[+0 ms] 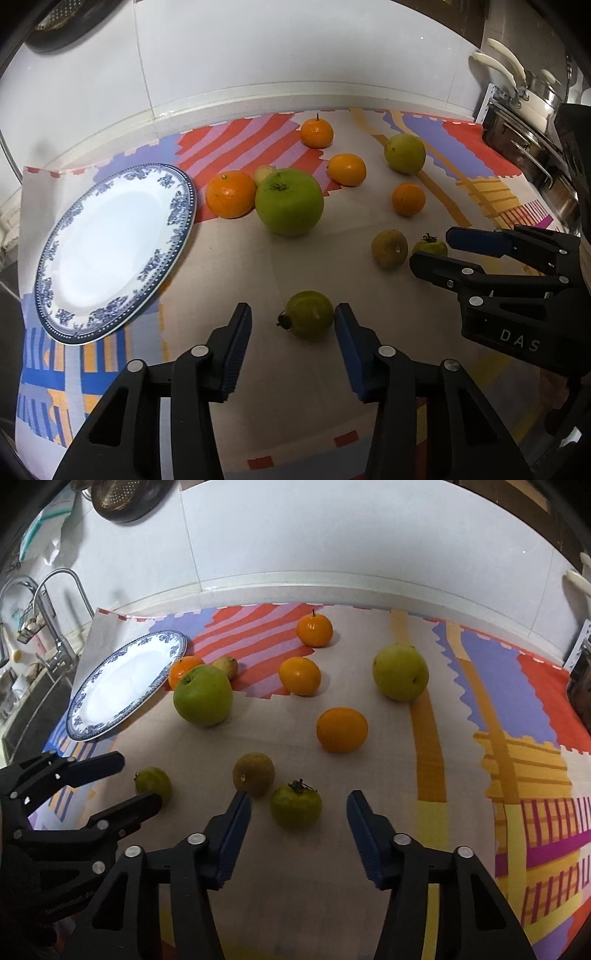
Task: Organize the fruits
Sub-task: 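Move the left tool to a small olive-green fruit while the right tool approaches a green tomato, then grasp the olive-green fruit with the left tool while the right tool grasps the green tomato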
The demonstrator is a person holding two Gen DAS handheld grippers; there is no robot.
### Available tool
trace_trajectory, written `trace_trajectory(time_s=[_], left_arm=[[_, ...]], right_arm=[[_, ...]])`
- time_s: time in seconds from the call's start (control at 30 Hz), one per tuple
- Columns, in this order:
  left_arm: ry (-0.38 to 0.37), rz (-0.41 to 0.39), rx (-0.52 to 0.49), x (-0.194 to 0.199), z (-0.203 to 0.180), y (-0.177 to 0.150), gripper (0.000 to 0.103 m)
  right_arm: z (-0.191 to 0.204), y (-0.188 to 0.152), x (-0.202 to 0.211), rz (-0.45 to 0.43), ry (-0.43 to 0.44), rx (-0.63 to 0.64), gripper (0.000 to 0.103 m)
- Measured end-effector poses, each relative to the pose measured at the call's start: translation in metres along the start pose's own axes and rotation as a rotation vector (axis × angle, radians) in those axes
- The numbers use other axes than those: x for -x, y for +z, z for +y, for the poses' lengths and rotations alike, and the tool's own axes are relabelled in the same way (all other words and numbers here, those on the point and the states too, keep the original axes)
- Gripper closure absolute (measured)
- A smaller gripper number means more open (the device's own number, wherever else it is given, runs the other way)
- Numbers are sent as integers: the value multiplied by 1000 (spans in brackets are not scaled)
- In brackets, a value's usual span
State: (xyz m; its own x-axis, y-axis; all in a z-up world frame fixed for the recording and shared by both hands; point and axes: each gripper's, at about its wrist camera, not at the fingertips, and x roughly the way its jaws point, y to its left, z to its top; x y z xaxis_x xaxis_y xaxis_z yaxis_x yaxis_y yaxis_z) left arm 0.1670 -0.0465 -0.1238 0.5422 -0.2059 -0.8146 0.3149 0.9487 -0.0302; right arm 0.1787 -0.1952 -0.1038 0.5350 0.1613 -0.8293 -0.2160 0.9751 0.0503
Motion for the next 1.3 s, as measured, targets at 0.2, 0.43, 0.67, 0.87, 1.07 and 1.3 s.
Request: trace_trajectory(time_s=[0.2,0.43,0.67,0.87,1.07,1.3], left_arm=[[-19,3,8,-4,-1,2,70],[-27,-2,21,-4,0,2,73],[-28,-32,20,7,-1,2,77],[-38,-67,21,19,-2,1,84],[-79,-37,45,17,-2,-9,80],[-82,6,52,3,-1,-11,73]], right_arm=[[0,-1,-1,3,12,-1,60],[2,-3,-2,7,13,10,71],[3,-5,6,-6,19,-4,72],[9,-2,21,-33,36,11,72],[14,-5,25,-37,31,19,72],[16,-12,24,-21,43,4,72]])
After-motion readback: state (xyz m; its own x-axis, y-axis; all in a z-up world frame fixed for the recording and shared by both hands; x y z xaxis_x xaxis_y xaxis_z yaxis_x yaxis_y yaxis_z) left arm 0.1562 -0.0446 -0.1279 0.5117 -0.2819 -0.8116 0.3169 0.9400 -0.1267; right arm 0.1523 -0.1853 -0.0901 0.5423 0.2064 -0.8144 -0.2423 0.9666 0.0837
